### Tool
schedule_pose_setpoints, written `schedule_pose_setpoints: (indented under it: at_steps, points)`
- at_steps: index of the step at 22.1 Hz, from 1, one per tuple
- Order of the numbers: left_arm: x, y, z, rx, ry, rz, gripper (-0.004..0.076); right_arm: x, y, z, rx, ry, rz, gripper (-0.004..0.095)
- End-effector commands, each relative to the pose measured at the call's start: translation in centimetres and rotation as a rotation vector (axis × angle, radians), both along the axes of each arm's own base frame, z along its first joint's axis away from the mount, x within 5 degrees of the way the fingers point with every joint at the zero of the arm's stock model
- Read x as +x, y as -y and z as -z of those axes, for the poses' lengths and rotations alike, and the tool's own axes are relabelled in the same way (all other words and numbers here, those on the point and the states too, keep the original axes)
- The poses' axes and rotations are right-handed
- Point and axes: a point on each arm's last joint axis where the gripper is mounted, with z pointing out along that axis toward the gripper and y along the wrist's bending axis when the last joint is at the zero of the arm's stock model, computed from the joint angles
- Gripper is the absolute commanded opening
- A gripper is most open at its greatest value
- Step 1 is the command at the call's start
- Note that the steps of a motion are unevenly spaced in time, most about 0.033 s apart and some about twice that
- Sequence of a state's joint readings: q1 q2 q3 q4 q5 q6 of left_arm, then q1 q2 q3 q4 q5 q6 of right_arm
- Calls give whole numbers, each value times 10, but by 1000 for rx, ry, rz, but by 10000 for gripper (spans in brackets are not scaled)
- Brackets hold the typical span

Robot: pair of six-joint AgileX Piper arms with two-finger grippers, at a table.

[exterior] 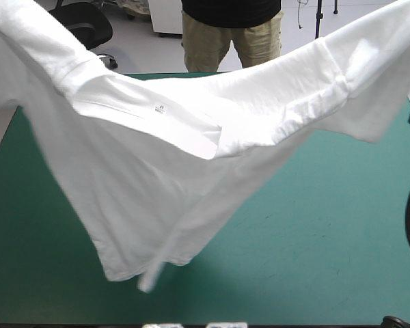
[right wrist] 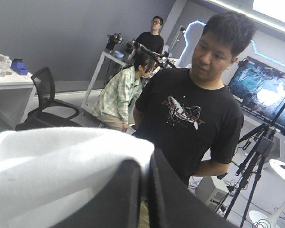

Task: Fold the cloth

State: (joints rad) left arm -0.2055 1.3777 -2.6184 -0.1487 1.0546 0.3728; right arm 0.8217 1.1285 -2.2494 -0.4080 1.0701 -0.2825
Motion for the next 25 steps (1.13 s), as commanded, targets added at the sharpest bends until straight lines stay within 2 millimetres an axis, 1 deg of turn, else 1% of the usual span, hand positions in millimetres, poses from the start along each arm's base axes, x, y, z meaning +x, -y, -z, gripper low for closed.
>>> schedule_pose_setpoints:
  at_steps: [1,2,4,5,6,8,9,10,11,12,13,14,15,16,17,18,22,23,24,25]
  points:
    - [-15,-6,-10,-30,99,-30,-17,-11,15,-13,44,100,34,-3]
    - [-14,-6,-8,-25,86,-32,-17,-10,15,-11,36,83,39,-3]
    - [6,-2,0,-23,-9,-25,-17,4,5,-1,-10,-25,72,-3]
    - [29,3,10,-11,-93,-24,-17,19,-4,7,-58,-101,133,-3]
    - [45,7,16,1,-142,-24,-17,25,-7,10,-72,-131,161,-4]
    - [117,22,52,32,-342,-28,-17,57,-28,22,-124,-205,282,-13]
    - [138,26,64,40,-391,-29,-17,66,-34,27,-146,-217,316,-18]
    - [172,33,87,57,-471,-31,-17,82,-45,33,-171,-235,363,-18]
    - [190,37,98,64,-508,-33,-17,90,-50,37,-188,-249,378,-18]
    - [220,43,119,75,-563,-35,-17,110,-59,45,-204,-284,394,-18]
    - [234,46,130,79,-586,-36,-17,121,-62,50,-210,-308,389,-18]
    - [259,51,148,87,-617,-38,-17,144,-66,61,-202,-370,345,-18]
    - [269,54,156,87,-625,-39,-17,159,-66,68,-194,-405,323,-18]
    - [285,56,168,87,-621,-48,-17,187,-64,81,-186,-453,285,-18]
    - [292,57,172,85,-613,-51,-17,201,-60,86,-168,-473,277,-18]
    - [301,57,177,78,-599,-58,-17,219,-59,95,-146,-496,246,-18]
    - [326,55,192,51,-552,-78,-17,276,-42,125,-70,-554,243,-18]
    - [331,56,196,39,-545,-79,-17,287,-39,131,-55,-552,247,-18]
    - [338,56,200,21,-530,-90,-17,303,-32,141,-39,-558,266,-18]
    - [344,53,204,12,-522,-103,-17,313,-28,146,-33,-548,271,-18]
